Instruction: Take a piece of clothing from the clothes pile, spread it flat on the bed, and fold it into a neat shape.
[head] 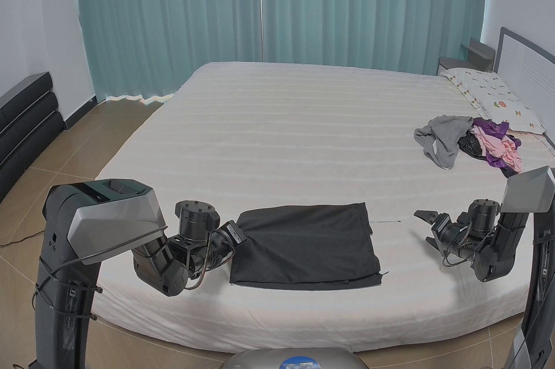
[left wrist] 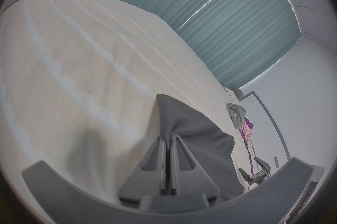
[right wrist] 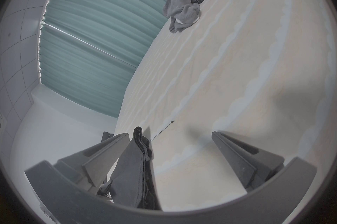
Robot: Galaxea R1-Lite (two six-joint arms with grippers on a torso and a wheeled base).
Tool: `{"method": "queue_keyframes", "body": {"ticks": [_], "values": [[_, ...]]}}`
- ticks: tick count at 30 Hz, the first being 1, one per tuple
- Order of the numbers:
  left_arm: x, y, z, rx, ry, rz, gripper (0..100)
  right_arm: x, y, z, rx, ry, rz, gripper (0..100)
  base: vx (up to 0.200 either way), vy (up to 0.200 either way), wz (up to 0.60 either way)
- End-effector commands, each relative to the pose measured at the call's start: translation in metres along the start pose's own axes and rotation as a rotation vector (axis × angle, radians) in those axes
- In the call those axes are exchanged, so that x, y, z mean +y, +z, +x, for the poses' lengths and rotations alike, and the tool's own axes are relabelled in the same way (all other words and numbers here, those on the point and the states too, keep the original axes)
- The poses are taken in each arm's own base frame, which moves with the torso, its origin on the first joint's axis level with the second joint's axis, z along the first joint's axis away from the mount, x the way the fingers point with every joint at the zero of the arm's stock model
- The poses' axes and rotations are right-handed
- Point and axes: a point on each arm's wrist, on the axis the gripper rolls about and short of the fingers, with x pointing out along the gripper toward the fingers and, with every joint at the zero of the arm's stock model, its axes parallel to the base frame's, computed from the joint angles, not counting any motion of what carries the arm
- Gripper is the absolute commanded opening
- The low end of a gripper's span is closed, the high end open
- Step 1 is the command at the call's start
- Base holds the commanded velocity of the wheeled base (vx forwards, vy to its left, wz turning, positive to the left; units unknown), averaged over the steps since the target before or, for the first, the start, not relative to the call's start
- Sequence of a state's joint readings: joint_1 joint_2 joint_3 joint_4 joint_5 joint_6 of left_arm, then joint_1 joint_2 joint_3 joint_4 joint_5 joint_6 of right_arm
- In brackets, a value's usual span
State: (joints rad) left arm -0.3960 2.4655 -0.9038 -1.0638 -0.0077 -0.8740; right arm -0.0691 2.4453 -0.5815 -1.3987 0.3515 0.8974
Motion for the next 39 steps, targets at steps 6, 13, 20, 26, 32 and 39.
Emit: {"method": "queue_keyframes", "body": {"ticks": [6, 13, 20, 26, 32, 39], "values": [[0.001, 0.003, -0.002, -0.007, 0.003, -0.004, 0, 0.000, 0.000, 0.000, -0.001, -0.002, 0.000, 100, 0.000, 0.200, 0.00], [0.003, 0.000, -0.003, 0.006, 0.012, -0.003, 0, 0.000, -0.001, 0.000, 0.001, -0.001, 0.000, 100, 0.000, 0.057, 0.00], [0.005, -0.005, -0.005, 0.021, 0.021, -0.003, 0, 0.000, -0.001, 0.000, 0.002, -0.002, 0.000, 100, 0.000, 0.000, 0.00], [0.000, -0.002, -0.008, 0.012, 0.005, -0.045, 100, 0.000, -0.001, 0.000, 0.002, -0.002, 0.000, 100, 0.000, 0.000, 0.00], [0.001, 0.003, -0.008, -0.002, 0.004, -0.056, 100, 0.000, -0.001, 0.000, 0.003, -0.002, 0.000, 100, 0.000, 0.000, 0.00], [0.009, 0.018, -0.015, -0.035, 0.020, -0.124, 100, -0.001, -0.004, 0.000, 0.009, -0.008, -0.020, 100, 0.000, 0.000, 0.00]]}}
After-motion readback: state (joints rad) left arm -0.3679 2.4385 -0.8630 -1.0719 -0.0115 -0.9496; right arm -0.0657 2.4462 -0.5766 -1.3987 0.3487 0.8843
